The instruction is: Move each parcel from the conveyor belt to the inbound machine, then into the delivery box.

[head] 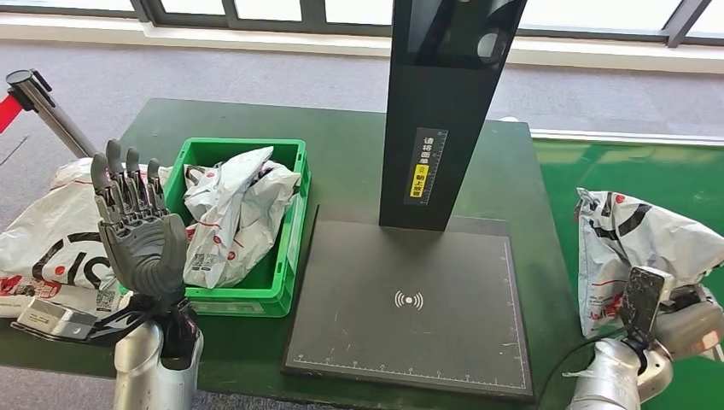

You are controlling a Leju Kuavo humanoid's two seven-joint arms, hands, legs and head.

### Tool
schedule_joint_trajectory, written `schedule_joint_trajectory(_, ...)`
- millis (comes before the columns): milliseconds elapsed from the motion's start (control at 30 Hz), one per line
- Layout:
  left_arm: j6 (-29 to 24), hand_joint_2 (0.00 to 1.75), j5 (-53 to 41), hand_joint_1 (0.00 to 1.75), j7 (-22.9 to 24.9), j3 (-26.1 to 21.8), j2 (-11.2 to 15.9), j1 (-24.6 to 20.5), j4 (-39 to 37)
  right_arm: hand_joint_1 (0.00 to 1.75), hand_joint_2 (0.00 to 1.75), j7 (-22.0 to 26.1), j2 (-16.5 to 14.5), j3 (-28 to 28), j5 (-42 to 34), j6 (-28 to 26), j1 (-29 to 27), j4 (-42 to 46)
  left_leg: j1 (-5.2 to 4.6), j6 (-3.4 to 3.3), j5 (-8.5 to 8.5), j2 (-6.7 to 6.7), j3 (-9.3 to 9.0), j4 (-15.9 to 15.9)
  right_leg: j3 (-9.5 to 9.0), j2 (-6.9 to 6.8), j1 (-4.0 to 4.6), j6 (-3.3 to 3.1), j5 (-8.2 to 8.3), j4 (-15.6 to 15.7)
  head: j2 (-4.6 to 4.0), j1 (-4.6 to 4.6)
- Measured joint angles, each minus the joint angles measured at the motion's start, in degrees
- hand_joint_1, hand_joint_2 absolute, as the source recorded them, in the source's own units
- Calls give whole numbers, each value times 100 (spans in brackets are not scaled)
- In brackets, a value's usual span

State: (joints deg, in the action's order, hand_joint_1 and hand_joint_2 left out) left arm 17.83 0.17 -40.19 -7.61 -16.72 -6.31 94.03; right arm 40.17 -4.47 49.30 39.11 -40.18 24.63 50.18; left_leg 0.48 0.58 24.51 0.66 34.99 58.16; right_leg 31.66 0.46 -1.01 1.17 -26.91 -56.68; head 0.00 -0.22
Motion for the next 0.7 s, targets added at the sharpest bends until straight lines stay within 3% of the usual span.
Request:
schedule_joint_trajectory(133, 172, 175, 145, 0, 0, 12, 2, -5, -32, 175, 175, -37, -82, -207, -66, 197, -16, 177, 0, 0, 0, 0, 1, 0, -1, -1, 1, 0, 0, 0, 0, 0)
schedule_joint_trajectory(267, 466, 175, 238, 0, 0, 6, 2, -6, -50, 175, 175, -3, -246, -659, -567, 807, -187, 623, 1, 0, 0, 2, 0, -1, 0, -2, 2, -1, 0, -1, 0, 1)
schedule_joint_trajectory(333, 570, 175, 242, 0, 0, 1, 2, -9, -68, 175, 175, 6, -342, -989, -962, 1395, -346, 948, 1, 1, 0, 2, 0, -1, 0, -2, 3, -3, -2, -2, 0, 1)
schedule_joint_trajectory(533, 927, 175, 308, 0, 0, -90, 0, -126, -328, 175, 175, 6, -462, -2174, -2370, 4246, -834, 1774, 2, 2, 1, 0, 1, -4, 5, -1, 3, -7, -5, -2, 0, 1)
schedule_joint_trajectory(600, 990, 175, 309, 0, 0, -128, -1, -173, -428, 175, 175, -8, -467, -2494, -2488, 4743, -939, 1901, 2, 2, 0, 1, 1, -4, 5, -2, 2, -7, -6, -2, 0, 1)
schedule_joint_trajectory(700, 1033, 175, 308, 0, 0, -179, -3, -214, -526, 175, 175, -30, -467, -2779, -2558, 5030, -1035, 2010, 2, 1, 0, 3, 1, -3, 3, -3, 2, -7, -6, -2, 0, 0)
